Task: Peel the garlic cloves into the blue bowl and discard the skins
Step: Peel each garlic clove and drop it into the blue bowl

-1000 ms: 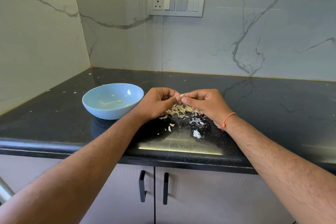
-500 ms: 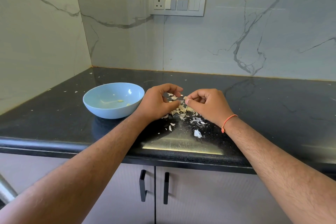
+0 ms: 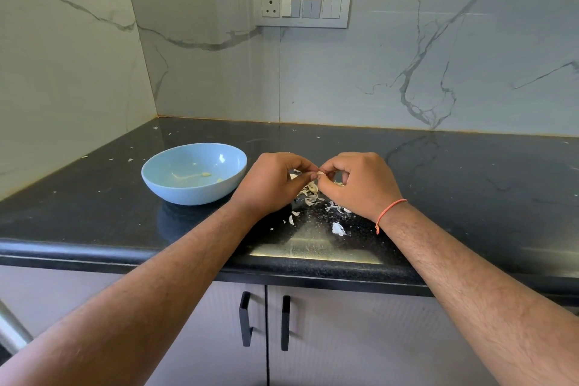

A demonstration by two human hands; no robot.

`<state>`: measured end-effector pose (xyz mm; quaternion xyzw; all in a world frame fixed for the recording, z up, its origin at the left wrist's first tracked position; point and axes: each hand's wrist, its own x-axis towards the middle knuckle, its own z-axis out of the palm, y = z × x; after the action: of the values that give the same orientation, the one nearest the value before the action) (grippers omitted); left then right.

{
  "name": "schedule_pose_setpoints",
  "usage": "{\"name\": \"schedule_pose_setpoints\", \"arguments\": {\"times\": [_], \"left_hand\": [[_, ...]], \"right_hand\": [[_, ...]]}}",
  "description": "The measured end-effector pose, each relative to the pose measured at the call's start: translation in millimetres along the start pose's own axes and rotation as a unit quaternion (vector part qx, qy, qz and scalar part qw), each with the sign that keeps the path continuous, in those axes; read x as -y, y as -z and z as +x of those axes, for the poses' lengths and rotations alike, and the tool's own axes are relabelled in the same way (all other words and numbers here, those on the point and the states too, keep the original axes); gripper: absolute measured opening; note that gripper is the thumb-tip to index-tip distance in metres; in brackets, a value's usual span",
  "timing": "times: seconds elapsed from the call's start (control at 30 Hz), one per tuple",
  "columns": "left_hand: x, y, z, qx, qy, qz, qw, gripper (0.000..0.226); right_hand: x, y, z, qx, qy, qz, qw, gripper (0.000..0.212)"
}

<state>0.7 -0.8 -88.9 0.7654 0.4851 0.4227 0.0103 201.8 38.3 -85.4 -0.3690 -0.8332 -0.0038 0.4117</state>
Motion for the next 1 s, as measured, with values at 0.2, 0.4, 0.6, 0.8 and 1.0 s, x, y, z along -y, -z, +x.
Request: {"name": "schedule_pose_setpoints", "arguments": {"times": [0.2, 0.4, 0.6, 0.8, 1.0], "left_hand": [[2, 2, -1, -0.022, 0.042, -0.024, 0.999, 0.009], [2, 2, 0, -0.018, 0.048, -0.036, 0.998, 0.010], [5, 0, 1, -0.009, 0.034, -0.025, 0.999, 0.012], [2, 0, 0, -0.001, 0.022, -0.028, 0.999, 0.007], [7, 0, 1, -0.051, 0.059, -0.074, 0.994, 0.006]], "right_hand": [[-6, -5, 2, -0.008, -0.005, 0.087, 0.996, 0.006], [-7, -4, 4, 0.031, -0.082, 0.207, 0.974, 0.008], [-7, -4, 6, 0.067, -0.118, 0.302, 0.944, 0.009], [-8, -6, 7, 0.093, -0.151, 0.342, 0.923, 0.012], [-10, -10, 7, 0.129, -0.165, 0.300, 0.931, 0.010]]}}
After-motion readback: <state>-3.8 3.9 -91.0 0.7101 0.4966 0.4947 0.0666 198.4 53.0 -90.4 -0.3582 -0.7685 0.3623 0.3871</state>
